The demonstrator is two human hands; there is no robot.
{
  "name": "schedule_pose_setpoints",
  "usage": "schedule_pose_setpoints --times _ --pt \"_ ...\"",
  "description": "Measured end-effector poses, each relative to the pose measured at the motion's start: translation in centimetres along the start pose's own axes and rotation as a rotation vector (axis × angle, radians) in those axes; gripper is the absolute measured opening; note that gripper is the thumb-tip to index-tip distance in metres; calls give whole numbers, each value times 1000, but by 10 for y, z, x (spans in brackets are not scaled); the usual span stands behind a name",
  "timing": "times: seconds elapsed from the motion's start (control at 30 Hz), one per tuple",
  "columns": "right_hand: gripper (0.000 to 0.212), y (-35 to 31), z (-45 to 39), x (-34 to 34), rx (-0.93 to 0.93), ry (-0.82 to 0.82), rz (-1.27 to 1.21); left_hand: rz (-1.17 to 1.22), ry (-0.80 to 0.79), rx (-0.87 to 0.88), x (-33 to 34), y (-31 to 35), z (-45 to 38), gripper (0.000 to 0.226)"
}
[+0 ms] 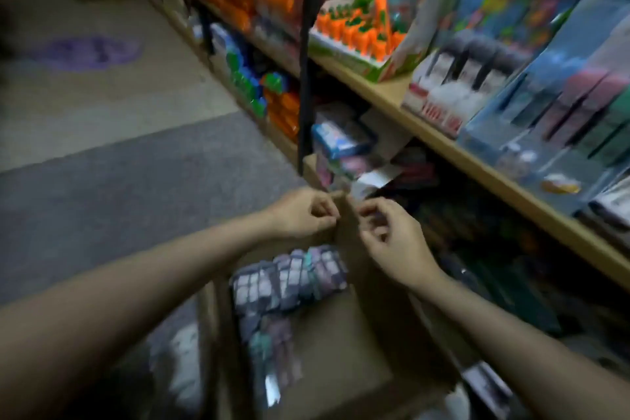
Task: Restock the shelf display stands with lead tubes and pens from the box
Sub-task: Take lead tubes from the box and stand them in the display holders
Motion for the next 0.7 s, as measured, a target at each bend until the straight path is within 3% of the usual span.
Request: schedule_pose_setpoints --times 0.07,0.17,0.3,0.43,0.57,0.7 --pt "26 37 9 49 171 -147 -78 51 19 -241 41 -72 23 13" --pt "21 82 31 110 417 -294 -201 329 191 -575 112 -161 59 16" --pt "20 127 59 162 678 -375 -235 568 379 -827 188 -206 85 22" --pt "23 147 68 188 723 -410 -207 550 412 -758 208 -208 64 26" --pt "5 164 68 212 771 -497 -226 226 385 -623 174 -208 18 45" --pt "7 169 65 245 753 -599 -172 33 298 -529 150 -225 -20 49"
Point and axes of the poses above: each hand's wrist, its own z-axis away from the middle knuckle, its own x-axis out of the palm, y = z × x, the point moved 9 cm from there along -z, towards the middle knuckle, and after that the axes turned 14 degrees about -y, right-handed, at the moved point
